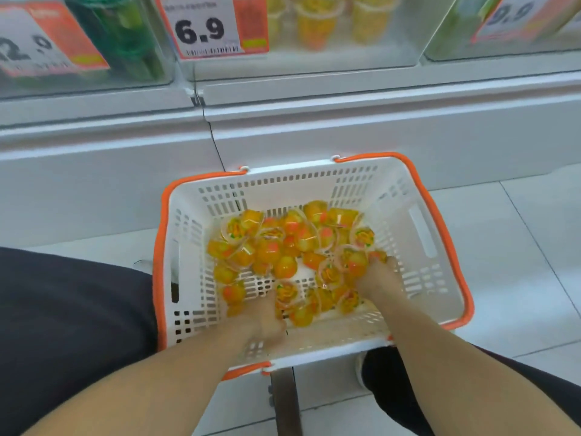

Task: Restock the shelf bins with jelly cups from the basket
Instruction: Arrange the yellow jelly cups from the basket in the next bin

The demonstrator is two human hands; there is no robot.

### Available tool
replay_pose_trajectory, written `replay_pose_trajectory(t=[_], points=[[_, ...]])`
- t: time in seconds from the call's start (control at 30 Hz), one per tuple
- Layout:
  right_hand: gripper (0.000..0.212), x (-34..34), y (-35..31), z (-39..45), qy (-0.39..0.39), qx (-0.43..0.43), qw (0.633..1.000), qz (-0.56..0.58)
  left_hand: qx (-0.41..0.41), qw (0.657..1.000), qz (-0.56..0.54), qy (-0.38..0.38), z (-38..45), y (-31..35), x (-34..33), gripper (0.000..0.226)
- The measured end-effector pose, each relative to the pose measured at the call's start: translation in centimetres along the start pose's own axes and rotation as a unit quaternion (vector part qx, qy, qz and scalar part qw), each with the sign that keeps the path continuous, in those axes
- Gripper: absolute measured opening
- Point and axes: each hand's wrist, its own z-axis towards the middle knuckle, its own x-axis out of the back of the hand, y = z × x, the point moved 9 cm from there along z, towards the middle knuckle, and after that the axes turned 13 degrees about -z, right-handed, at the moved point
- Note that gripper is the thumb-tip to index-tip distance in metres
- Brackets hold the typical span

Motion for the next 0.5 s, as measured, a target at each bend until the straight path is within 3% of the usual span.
replay_pose_trajectory(t=[0.1,0.27,0.33,0.4,0.5], points=[[0.063,-0.4,-0.9,-0.1,0.000,0.014,1.000,0.013,0.036,0.998,-0.047,0.008,0.6,-0.8,-0.5,0.083],[0.064,0.3,-4.2,-0.5,0.042,0.116,0.992,-0.035,0.091,0.993,-0.041,0.069,1.7,-3.0,-0.9,0.034],[0.065,0.1,-5.5,-0.8,0.024,0.155,0.988,-0.009,0.096,0.993,-0.035,0.061,1.6,-2.9,-0.9,0.030],[0.083,-0.8,-6.2,-0.7,-0.028,0.161,0.986,0.037,0.097,0.993,-0.019,0.058,1.9,-3.0,-0.9,0.034],[0.092,-2.4,-7.2,-1.4,-0.103,0.177,0.979,-0.008,0.089,0.994,0.021,0.060,2.3,-3.1,-0.8,0.042]])
